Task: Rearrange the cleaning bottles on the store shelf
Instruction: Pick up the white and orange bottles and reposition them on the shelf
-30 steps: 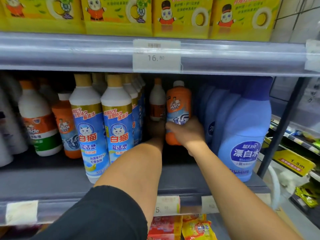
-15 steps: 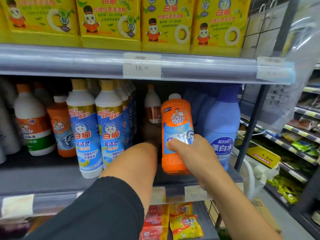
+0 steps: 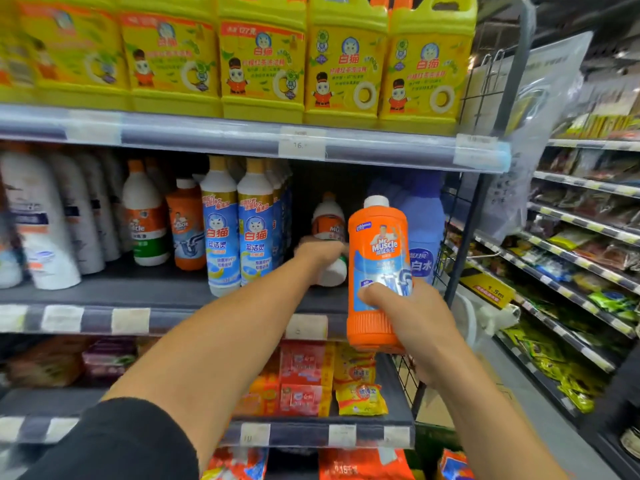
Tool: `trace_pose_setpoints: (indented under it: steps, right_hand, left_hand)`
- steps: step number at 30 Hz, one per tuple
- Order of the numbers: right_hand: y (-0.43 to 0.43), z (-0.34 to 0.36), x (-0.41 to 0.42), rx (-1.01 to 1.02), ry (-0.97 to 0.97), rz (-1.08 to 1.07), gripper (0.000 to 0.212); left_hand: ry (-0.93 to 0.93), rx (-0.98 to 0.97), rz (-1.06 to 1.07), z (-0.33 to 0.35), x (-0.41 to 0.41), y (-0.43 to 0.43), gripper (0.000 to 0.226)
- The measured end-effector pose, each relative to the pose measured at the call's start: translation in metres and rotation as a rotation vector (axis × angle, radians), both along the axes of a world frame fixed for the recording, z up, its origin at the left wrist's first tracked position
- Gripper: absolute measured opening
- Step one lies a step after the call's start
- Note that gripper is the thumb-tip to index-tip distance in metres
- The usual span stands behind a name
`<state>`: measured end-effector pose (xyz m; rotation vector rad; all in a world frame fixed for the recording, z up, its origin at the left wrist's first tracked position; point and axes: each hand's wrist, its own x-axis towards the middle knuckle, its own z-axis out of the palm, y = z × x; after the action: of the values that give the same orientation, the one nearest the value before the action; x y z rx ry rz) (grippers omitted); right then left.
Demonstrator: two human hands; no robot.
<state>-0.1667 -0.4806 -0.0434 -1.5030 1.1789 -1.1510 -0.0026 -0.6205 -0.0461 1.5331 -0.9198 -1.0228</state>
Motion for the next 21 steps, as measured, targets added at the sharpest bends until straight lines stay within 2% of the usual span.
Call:
trace_pose_setpoints:
  steps: [1,3,5,9,15,21]
  right_hand:
    - [0.008,-0.001,-0.003,0.001,-0.009,0.009,0.035]
    - [0.024,-0.003,-0.007,0.012,-0.032,0.027,0.035]
    - [0.039,-0.006,-0.009,0.024,-0.067,0.047,0.031]
    - [0.066,-0.013,-0.001,0.037,-0.126,0.104,0.024]
    - [0.098,-0.03,0.033,0.05,-0.14,0.172,0.038]
    - [0.112,-0.049,0.081,0.08,-0.066,0.197,0.037]
  left_hand:
    - [0.021,-0.006,-0.032,0.004,-0.001,0.018,0.093]
    - [0.004,0.003,-0.078,0.007,0.001,0.048,0.097]
    - [-0.004,0.029,-0.111,0.009,0.004,0.083,0.087]
    - [0.058,0.053,-0.075,0.001,0.016,0.155,0.052]
    - [0.165,-0.058,0.068,-0.019,0.059,0.248,0.051]
    - [0.148,-0.092,0.166,-0.033,0.111,0.299,0.032]
